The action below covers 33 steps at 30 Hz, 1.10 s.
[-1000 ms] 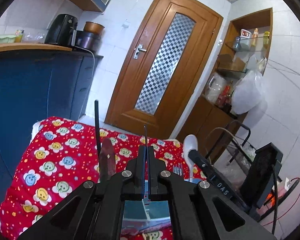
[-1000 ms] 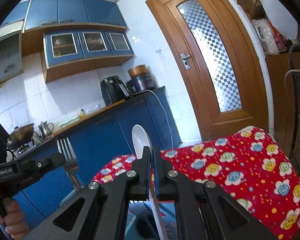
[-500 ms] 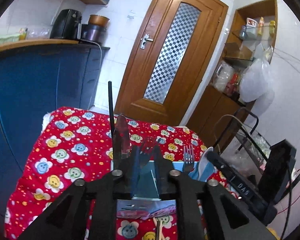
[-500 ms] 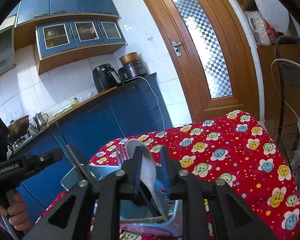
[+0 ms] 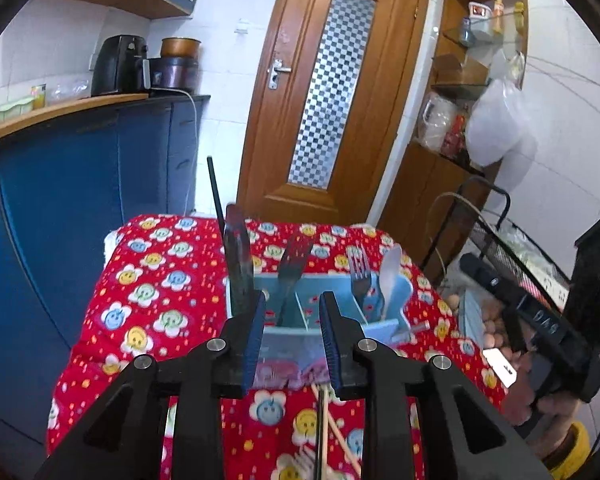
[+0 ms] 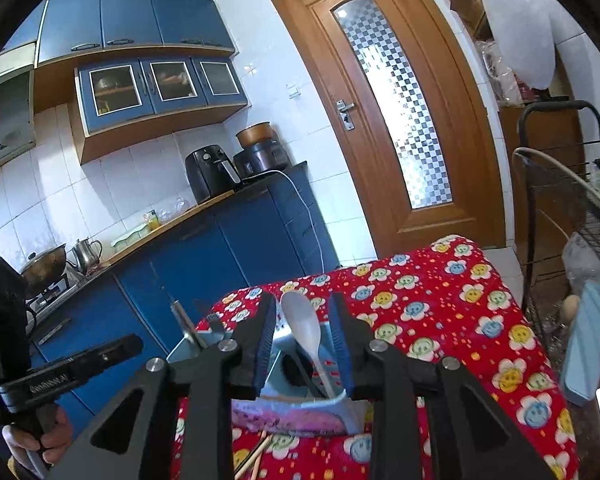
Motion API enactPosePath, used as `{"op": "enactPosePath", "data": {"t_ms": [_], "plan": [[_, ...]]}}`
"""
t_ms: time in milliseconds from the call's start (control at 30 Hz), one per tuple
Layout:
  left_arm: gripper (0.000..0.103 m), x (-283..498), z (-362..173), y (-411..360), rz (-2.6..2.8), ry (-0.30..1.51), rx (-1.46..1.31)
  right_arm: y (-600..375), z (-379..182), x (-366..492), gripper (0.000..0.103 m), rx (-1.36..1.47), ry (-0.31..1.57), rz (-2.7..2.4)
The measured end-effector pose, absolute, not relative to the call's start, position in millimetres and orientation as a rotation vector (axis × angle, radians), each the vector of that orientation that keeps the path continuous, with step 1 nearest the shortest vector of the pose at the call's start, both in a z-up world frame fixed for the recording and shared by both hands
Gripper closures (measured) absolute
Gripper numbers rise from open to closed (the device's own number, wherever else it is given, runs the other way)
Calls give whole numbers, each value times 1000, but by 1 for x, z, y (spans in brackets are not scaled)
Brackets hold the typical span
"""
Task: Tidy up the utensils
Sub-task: 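Grasp a wooden chopstick with the left tool while the right tool withdraws from the caddy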
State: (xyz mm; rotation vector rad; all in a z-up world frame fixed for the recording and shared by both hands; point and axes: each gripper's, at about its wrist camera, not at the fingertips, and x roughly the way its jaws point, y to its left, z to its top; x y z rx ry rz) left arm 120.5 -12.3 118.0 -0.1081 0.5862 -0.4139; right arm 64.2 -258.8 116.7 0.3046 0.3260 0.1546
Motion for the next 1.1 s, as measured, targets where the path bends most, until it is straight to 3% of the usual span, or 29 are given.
{"op": "enactPosePath", "data": {"t_ms": [600, 1100], "plan": [[75, 67, 75, -8, -425, 767, -40, -240, 97, -14, 72, 282, 495, 141], [75, 108, 21, -46, -481, 970, -4, -252, 45, -26, 71, 327, 664, 96]]}}
